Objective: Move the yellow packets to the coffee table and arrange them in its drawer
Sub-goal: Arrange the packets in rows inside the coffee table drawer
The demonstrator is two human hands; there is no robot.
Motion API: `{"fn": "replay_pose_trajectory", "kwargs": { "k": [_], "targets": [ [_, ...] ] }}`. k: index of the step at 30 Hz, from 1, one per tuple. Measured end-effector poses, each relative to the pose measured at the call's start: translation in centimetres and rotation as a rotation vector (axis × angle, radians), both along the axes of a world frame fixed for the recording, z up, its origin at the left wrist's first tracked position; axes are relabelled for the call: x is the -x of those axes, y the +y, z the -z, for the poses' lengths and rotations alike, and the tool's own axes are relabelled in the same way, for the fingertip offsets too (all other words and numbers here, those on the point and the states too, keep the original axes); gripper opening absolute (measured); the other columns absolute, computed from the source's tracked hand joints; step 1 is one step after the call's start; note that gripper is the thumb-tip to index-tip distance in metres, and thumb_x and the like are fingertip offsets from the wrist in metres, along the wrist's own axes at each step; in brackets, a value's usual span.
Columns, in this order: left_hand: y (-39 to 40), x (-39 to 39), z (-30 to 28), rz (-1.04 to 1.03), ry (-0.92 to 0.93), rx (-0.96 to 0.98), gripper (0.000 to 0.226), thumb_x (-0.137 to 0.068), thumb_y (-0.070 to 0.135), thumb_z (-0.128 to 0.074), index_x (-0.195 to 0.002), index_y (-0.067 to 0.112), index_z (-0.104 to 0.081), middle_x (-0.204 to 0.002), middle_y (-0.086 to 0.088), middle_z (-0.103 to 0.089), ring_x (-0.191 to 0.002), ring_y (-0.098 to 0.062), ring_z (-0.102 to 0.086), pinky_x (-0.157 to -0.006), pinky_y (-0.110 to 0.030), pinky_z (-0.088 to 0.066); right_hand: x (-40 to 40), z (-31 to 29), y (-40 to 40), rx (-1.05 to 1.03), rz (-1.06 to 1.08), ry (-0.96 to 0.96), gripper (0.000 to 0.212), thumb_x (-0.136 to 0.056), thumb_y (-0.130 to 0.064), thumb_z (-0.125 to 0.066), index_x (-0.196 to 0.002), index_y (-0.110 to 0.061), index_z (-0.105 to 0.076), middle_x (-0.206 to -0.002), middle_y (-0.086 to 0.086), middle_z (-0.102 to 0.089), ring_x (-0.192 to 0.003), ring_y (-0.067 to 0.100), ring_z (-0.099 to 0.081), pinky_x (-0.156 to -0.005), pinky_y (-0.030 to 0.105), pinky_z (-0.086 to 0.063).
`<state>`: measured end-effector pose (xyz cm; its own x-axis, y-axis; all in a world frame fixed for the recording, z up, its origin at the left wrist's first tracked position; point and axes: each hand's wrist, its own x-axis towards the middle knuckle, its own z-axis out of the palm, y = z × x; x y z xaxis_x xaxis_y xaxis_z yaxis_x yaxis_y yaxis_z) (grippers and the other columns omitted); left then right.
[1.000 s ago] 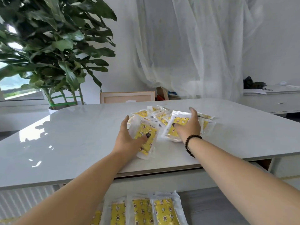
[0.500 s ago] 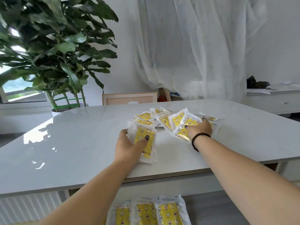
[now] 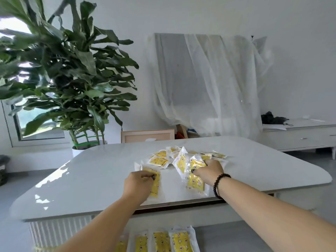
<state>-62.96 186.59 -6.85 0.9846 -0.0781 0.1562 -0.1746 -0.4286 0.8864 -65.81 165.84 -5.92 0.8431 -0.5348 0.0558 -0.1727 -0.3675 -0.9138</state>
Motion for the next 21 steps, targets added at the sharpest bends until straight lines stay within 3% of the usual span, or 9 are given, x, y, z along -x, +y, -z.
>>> {"fn": "replay_pose_trajectory", "kwargs": {
  "k": [2,4,6,12,14,16,19,21],
  "targets": [
    [0.8,1.7,-1.1,0.0,-0.034,0.037,0.024,-0.09,0.011,-0.055,-0.093,0.026,-0.074,-0.066,0.007,-0.063,-0.051,-0.015,-0.049,-0.036,-0.014,-0.035,2.6,-1.0,1.4,-0.032,-0.043,-0.041,0.031,-0.077,-0.008,-0.069,-0.107,-0.002,-0.061,-0.081,0.009,-0.059,-0.071,0.021,-0.058,-0.058,0.026,-0.044],
    [1.6,3.4,-1.7,0.015,-0.072,0.047,0.025,-0.091,0.011,-0.056,-0.097,0.025,-0.076,-0.062,0.006,-0.062,-0.048,-0.015,-0.045,-0.036,-0.013,-0.034,5.1,-1.8,2.8,-0.105,-0.075,-0.102,0.029,-0.074,-0.007,-0.071,-0.099,0.004,-0.063,-0.091,0.018,-0.069,-0.084,0.029,-0.067,-0.075,0.037,-0.055],
    [2.3,4.9,-2.2,0.017,-0.098,0.074,0.025,-0.093,0.011,-0.056,-0.102,0.024,-0.075,-0.063,0.005,-0.064,-0.047,-0.016,-0.043,-0.037,-0.015,-0.035,7.5,-2.4,4.3,-0.208,-0.122,-0.159,0.04,-0.069,-0.011,-0.074,-0.105,0.003,-0.064,-0.102,0.019,-0.07,-0.096,0.033,-0.067,-0.091,0.048,-0.053],
    [4.2,9.0,-2.1,-0.044,-0.076,0.169,0.019,-0.092,0.017,-0.061,-0.102,0.024,-0.075,-0.062,0.006,-0.065,-0.045,-0.014,-0.043,-0.041,-0.017,-0.037,13.3,-2.8,7.2,-0.46,-0.31,-0.286,0.021,-0.084,0.005,-0.063,-0.102,-0.004,-0.067,-0.1,0.012,-0.074,-0.097,0.027,-0.07,-0.096,0.046,-0.05],
    [4.7,10.0,-1.5,0.001,0.002,0.195,0.016,-0.09,0.018,-0.064,-0.098,0.021,-0.077,-0.07,0.003,-0.072,-0.061,-0.023,-0.062,-0.06,-0.026,-0.054,14.9,-2.5,7.8,-0.489,-0.364,-0.281,0.022,-0.085,0.006,-0.062,-0.103,-0.006,-0.067,-0.099,0.011,-0.074,-0.095,0.026,-0.07,-0.094,0.045,-0.051],
    [4.9,11.1,-1.3,0.087,0.076,0.213,0.02,-0.091,0.017,-0.062,-0.086,0.023,-0.08,-0.081,-0.006,-0.076,-0.083,-0.033,-0.07,-0.082,-0.041,-0.057,16.0,-2.0,8.2,-0.531,-0.402,-0.261,0.025,-0.085,0.007,-0.062,-0.105,-0.007,-0.066,-0.099,0.012,-0.074,-0.096,0.027,-0.07,-0.092,0.046,-0.052],
    [5.3,11.7,-1.2,0.207,0.226,0.333,0.032,-0.096,0.021,-0.052,-0.08,0.015,-0.079,-0.093,-0.017,-0.075,-0.091,-0.034,-0.069,-0.092,-0.05,-0.052,16.8,-1.2,8.5,-0.603,-0.425,-0.227,0.027,-0.084,0.01,-0.06,-0.107,-0.005,-0.064,-0.101,0.016,-0.073,-0.096,0.031,-0.069,-0.087,0.047,-0.054],
    [5.7,12.2,-1.1,0.29,0.29,0.397,0.035,-0.094,0.035,-0.05,-0.091,0.015,-0.078,-0.102,-0.013,-0.074,-0.101,-0.033,-0.068,-0.097,-0.053,-0.049,16.8,-1.0,8.6,-0.624,-0.421,-0.216,0.028,-0.084,0.011,-0.059,-0.107,-0.004,-0.063,-0.101,0.017,-0.073,-0.096,0.033,-0.069,-0.085,0.046,-0.055]
  ]
}}
